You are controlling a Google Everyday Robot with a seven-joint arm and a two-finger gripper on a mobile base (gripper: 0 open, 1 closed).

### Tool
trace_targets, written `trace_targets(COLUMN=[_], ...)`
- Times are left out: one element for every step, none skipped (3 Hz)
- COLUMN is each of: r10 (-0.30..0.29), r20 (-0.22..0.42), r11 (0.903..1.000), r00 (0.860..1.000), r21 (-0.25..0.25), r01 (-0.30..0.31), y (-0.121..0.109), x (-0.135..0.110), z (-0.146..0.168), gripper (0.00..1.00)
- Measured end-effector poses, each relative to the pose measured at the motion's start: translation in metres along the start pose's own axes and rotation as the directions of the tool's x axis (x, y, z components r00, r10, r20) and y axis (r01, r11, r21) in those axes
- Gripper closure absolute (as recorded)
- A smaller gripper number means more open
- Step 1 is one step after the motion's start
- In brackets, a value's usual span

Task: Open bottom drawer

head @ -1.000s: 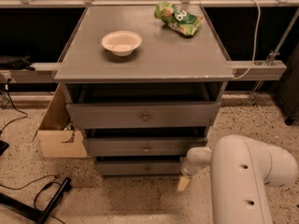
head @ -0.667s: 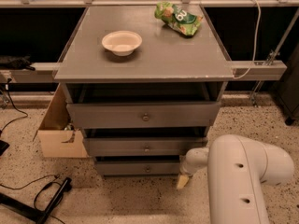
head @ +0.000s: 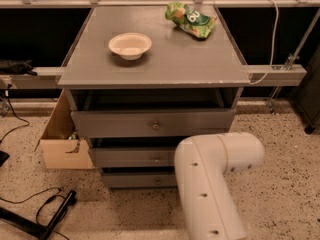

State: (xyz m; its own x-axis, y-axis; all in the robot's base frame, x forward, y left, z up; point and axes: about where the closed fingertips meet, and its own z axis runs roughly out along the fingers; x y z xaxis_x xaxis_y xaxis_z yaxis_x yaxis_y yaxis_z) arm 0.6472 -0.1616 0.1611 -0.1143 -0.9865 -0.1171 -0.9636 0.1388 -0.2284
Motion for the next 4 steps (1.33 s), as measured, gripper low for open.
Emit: trace_targets(r10=[-0.042, -0.052, -0.057, -0.057], r20=[-0.060, -0.075, -0.077, -0.077], r11=[0.9991, 0.9986, 0.9980, 0.9980], r00=[0.997, 0.996, 0.995, 0.995], r21=[0.001, -0.009, -0.029, -0.029], r01=[0.042, 0.052, 0.055, 0.055], y=[-0.001, 0.009, 0.020, 0.019], x=[-0.006, -0.002, 0.004, 0.004], z=[0.014, 0.013, 0.007, 0.002], gripper=[0.26, 0.49, 0.73, 0.96])
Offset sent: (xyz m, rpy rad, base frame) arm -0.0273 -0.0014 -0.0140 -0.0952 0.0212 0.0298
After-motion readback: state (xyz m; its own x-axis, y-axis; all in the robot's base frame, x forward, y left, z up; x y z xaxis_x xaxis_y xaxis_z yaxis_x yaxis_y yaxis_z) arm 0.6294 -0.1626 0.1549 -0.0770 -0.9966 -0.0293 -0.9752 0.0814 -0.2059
